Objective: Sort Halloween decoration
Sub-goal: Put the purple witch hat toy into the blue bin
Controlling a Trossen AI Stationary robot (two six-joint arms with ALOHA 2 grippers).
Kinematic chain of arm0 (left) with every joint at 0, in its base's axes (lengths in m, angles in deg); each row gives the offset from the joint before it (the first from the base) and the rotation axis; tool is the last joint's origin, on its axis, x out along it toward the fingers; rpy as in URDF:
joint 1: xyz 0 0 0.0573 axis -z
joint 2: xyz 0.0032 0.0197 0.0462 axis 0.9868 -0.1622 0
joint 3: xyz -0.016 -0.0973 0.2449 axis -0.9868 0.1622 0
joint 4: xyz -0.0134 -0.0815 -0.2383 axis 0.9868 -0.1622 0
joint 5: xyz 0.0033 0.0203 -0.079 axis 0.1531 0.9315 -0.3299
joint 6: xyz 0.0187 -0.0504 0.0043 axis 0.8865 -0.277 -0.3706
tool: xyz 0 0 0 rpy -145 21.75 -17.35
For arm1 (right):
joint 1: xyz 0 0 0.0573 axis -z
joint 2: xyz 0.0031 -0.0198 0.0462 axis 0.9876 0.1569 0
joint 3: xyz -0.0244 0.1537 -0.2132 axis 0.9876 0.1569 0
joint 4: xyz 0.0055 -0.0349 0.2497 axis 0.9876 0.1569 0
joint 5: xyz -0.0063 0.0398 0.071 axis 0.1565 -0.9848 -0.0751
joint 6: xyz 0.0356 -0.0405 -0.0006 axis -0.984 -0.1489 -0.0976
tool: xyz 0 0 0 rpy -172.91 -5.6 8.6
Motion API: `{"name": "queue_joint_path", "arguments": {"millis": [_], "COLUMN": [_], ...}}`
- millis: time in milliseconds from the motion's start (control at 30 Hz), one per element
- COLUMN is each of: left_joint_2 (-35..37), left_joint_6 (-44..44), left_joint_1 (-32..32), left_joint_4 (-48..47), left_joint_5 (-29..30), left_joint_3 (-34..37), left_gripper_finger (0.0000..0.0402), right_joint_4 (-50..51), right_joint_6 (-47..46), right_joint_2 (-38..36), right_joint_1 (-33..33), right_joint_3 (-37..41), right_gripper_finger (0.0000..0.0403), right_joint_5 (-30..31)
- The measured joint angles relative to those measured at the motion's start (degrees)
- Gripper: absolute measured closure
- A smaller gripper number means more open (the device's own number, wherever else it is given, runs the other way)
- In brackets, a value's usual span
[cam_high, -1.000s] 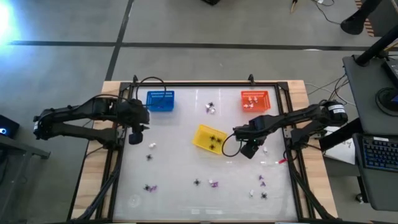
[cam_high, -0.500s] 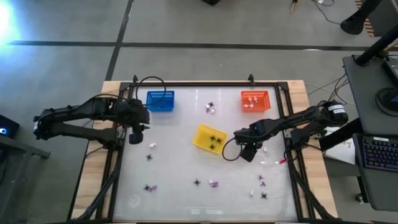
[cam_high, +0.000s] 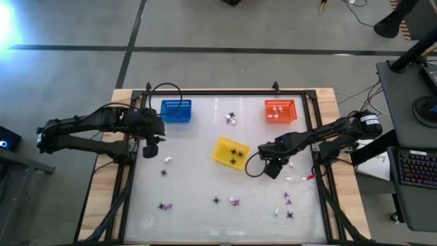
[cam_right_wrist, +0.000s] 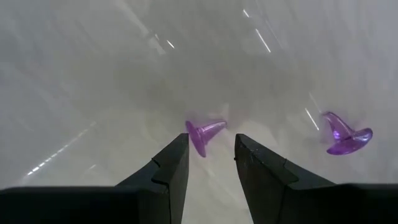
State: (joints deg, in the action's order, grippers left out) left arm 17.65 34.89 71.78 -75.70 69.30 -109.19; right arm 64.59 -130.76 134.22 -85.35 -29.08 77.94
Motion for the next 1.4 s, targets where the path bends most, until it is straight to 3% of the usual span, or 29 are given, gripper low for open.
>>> {"name": "queue_joint_path", "arguments": {"millis": [400,733,1033,1400], "left_joint_2": [0.0,0.0,0.0,0.0], "left_joint_6": [0.17,0.24,0.08,0.07], "left_joint_1": [0.0,0.0,0.0,0.0], "left_joint_4": [0.86,2.56,2.52,1.99], "left_joint_5": [0.06,0.07,0.07,0.02], "left_joint_3": [0.0,0.0,0.0,0.0], "left_gripper_finger": [0.032,0.032,0.032,0.032], "right_joint_4": [-4.2,-4.38,-4.21,-3.96], "right_joint_6": [-5.38,-6.91,-9.82,-13.53], "right_joint_2": [-0.26,-0.2,0.08,0.11], "right_joint_1": [0.0,0.0,0.0,0.02], "right_joint_3": [3.77,3.39,1.35,-6.55], "right_gripper_finger": [0.0285,0.0386,0.0391,0.0392], "right_joint_5": [0.23,0.04,-0.22,-0.62]}}
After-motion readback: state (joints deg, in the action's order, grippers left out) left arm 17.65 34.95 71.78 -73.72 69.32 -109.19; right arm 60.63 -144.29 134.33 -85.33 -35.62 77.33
